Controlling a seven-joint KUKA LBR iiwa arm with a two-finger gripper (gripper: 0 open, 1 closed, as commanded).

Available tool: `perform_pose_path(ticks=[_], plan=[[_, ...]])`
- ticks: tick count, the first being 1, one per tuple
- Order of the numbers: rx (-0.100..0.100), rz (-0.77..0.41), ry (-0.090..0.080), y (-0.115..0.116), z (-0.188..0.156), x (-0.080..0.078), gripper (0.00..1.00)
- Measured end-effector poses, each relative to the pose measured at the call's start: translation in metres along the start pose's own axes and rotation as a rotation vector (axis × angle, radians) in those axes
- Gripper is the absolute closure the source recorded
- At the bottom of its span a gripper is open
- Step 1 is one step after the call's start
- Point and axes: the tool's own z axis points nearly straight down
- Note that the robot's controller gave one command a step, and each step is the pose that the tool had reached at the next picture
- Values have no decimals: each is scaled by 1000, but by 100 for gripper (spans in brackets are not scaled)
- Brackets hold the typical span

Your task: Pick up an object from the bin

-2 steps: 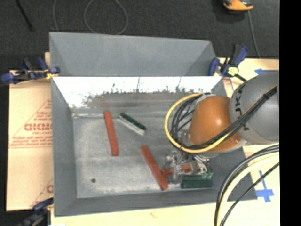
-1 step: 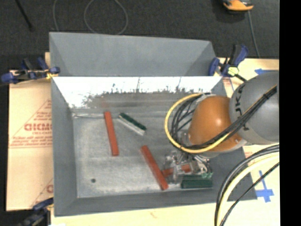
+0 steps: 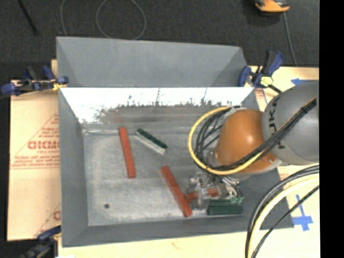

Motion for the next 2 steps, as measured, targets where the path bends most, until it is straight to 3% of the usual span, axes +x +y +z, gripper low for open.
perform_pose_path(ticks=[1, 2], plan=[[-8, 211, 2, 58, -26, 6, 100], [-6, 194, -10, 70, -129, -25, 100]])
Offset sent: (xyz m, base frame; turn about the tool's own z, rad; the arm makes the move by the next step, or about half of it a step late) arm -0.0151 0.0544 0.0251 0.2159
